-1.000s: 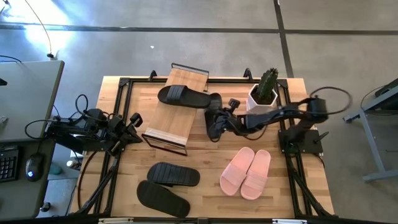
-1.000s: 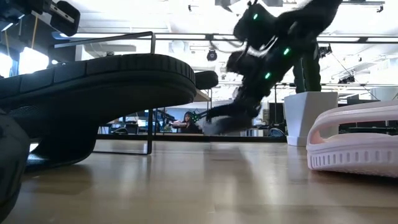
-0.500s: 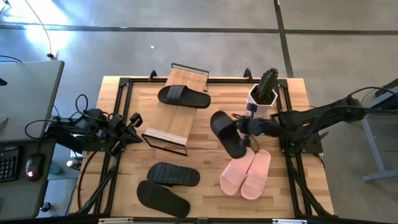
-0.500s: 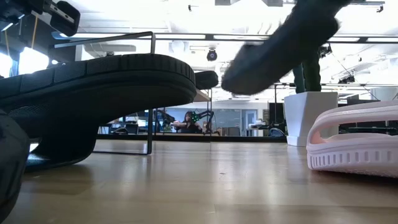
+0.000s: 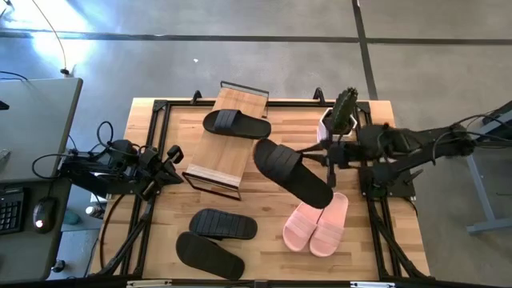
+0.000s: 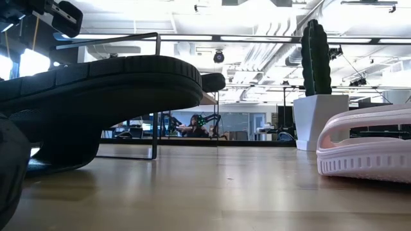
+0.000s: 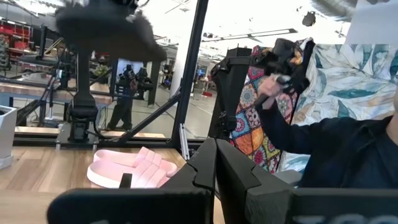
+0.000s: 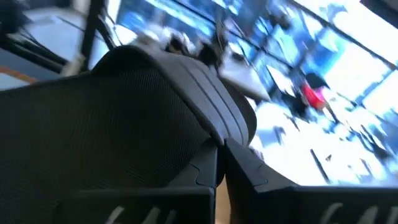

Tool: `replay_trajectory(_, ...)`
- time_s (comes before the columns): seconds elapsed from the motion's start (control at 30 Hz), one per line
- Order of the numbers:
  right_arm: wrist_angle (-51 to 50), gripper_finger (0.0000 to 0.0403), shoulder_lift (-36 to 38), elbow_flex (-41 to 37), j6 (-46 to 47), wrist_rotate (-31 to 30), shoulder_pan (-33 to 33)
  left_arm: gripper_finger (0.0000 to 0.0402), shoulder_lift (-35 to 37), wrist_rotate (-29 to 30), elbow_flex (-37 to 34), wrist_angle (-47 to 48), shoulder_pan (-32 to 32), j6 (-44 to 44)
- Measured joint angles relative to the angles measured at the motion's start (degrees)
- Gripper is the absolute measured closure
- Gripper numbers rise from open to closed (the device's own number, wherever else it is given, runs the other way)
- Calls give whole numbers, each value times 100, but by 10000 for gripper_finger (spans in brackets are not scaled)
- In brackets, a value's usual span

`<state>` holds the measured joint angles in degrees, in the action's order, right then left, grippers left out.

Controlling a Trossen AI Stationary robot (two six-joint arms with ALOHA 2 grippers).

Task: Pick and place slides into the shelf
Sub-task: Put the black slides on the shelf

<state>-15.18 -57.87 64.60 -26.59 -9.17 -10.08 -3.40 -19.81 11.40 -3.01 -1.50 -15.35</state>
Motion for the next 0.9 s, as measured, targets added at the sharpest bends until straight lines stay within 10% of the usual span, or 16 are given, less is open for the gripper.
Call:
replay_trajectory(0.33, -647, 403, -2246, 2299, -1378, 2321, 1721, 401, 0, 64, 0, -13, 0, 4)
replay_trajectory(0.9, -1888, 403, -5264, 4711, -3321, 2679, 1995, 401, 0, 109, 0, 15, 0, 9)
